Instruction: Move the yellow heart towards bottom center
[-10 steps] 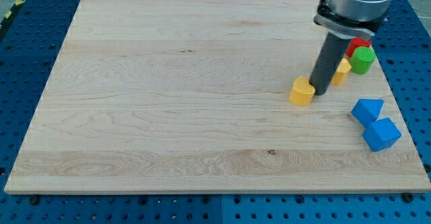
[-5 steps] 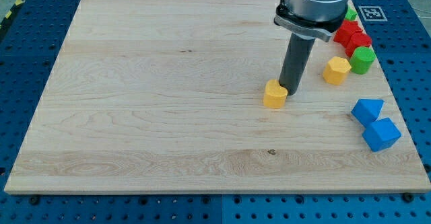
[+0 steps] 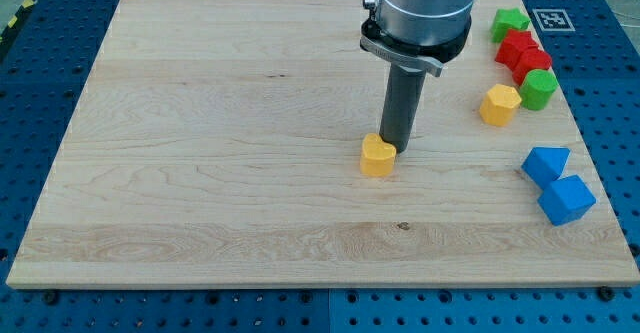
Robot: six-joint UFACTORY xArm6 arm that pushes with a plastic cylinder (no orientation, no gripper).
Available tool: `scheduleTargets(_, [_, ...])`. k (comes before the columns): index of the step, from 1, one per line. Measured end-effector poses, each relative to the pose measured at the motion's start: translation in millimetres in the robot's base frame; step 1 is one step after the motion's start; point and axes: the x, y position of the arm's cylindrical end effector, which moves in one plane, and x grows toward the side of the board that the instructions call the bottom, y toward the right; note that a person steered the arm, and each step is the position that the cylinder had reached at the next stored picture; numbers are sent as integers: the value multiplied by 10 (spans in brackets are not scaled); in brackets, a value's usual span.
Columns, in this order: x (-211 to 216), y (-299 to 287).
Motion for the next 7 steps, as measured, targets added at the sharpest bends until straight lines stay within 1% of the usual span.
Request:
scheduleTargets(1, [126, 2])
scheduleTargets(2, [176, -131])
scheduleTargets(7, [176, -313])
